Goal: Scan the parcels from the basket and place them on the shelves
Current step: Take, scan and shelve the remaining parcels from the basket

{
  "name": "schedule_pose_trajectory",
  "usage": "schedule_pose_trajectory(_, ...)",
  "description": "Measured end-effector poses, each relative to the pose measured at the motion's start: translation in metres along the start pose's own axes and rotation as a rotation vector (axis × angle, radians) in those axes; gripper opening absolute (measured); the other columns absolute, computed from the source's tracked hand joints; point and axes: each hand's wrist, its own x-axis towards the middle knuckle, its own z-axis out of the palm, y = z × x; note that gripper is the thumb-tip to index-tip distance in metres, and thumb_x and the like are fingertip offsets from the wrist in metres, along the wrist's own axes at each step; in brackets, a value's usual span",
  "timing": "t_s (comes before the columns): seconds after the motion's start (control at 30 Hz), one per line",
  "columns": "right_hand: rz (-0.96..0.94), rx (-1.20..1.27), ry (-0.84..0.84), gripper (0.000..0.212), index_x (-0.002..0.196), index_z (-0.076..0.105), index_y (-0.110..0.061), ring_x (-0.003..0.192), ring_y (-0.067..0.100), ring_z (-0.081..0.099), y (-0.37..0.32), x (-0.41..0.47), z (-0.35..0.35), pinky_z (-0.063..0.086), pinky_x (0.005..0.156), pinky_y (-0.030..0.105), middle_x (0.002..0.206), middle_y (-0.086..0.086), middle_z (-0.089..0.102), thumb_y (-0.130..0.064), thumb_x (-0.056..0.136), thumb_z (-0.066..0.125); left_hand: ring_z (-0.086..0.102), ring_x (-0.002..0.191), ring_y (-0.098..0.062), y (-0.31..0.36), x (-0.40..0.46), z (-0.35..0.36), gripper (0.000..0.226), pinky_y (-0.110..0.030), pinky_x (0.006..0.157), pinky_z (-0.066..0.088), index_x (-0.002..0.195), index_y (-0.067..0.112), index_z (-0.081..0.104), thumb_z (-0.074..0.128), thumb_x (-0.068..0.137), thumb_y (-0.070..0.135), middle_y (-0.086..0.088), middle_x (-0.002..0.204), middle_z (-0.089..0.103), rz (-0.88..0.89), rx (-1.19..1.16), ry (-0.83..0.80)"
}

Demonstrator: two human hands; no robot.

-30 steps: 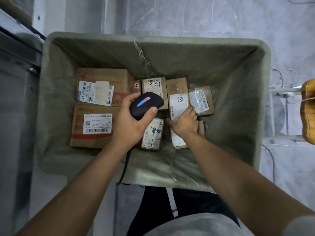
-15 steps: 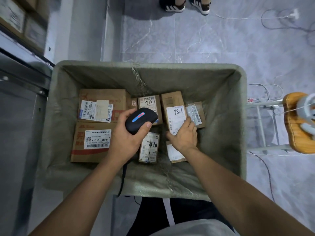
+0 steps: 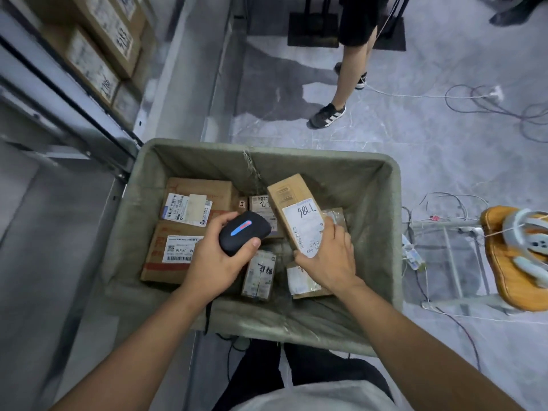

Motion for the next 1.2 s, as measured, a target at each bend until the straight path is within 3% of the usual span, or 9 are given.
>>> schedule_pose_trajectory(0.13,-0.101,0.008,-0.005,0.115,0.159,0.011,-0.012,0.136,0.031,0.032,-0.017,0.0,-0.02,0.025,0.117,0.044,0.145,0.01,0.036,-0.058,0.072,0.07,0.065,0.108,0.004,0.009,-0.019,-0.01,0.07,-0.021,0.093,0.05,0.132,0.034,0.055,0.079,0.07,0.058,0.019,0.123,0.067,0.02,0.038,0.046)
schedule_pose_trajectory(0.23,-0.208,-0.003,0.0,0.114,0.159,0.009,-0.013,0.133,0.029,0.032,-0.033,-0.001,-0.033,0.027,0.113,0.041,0.144,0.008,0.034,-0.056,0.074,0.07,0.064,0.102,0.01,0.019,-0.033,-0.017,0.064,-0.005,0.084,0.045,0.134,0.028,0.056,0.088,0.079,0.037,0.016,0.121,0.068,0.03,0.076,0.1)
schedule_pose_trajectory(0.33,-0.322,-0.003,0.016,0.114,0.159,0.011,-0.013,0.127,0.028,0.033,-0.05,-0.004,-0.044,0.03,0.109,0.04,0.142,0.008,0.035,-0.053,0.072,0.073,0.061,0.097,0.018,0.027,-0.049,-0.025,0.058,0.0,0.08,0.041,0.129,0.03,0.055,0.087,0.082,0.023,0.022,0.116,0.066,0.058,0.107,0.172)
schedule_pose_trajectory(0.53,-0.545,-0.09,0.077,0.114,0.157,0.016,-0.01,0.123,0.03,0.038,-0.087,-0.017,-0.062,0.033,0.105,0.042,0.139,0.009,0.04,-0.059,0.069,0.07,0.065,0.101,0.009,0.039,-0.085,-0.045,0.064,-0.008,0.084,0.047,0.127,0.04,0.055,0.081,0.07,0.053,0.028,0.115,0.067,0.089,0.117,0.305)
schedule_pose_trajectory(0.73,-0.756,-0.147,0.15,0.113,0.156,0.02,-0.009,0.115,0.028,0.04,-0.125,-0.04,-0.071,0.035,0.098,0.04,0.135,0.008,0.043,-0.057,0.069,0.072,0.064,0.096,0.013,0.04,-0.128,-0.076,0.06,-0.001,0.076,0.041,0.128,0.04,0.054,0.088,0.08,0.032,0.03,0.108,0.067,0.115,0.156,0.409)
schedule_pose_trajectory(0.87,-0.844,-0.173,0.178,0.113,0.156,0.021,-0.008,0.116,0.028,0.041,-0.151,-0.061,-0.072,0.035,0.099,0.041,0.136,0.008,0.043,-0.059,0.069,0.072,0.064,0.097,0.01,0.038,-0.165,-0.093,0.061,-0.002,0.077,0.043,0.125,0.047,0.05,0.083,0.072,0.048,0.041,0.108,0.062,0.131,0.145,0.455)
schedule_pose_trajectory(1.2,-1.042,-0.224,0.141,0.114,0.157,0.018,-0.01,0.117,0.027,0.041,-0.192,-0.124,-0.071,0.035,0.099,0.041,0.137,0.009,0.042,-0.064,0.069,0.066,0.066,0.094,0.006,0.024,-0.257,-0.117,0.067,-0.007,0.076,0.047,0.126,0.048,0.05,0.073,0.065,0.064,0.038,0.11,0.063,0.132,0.149,0.575)
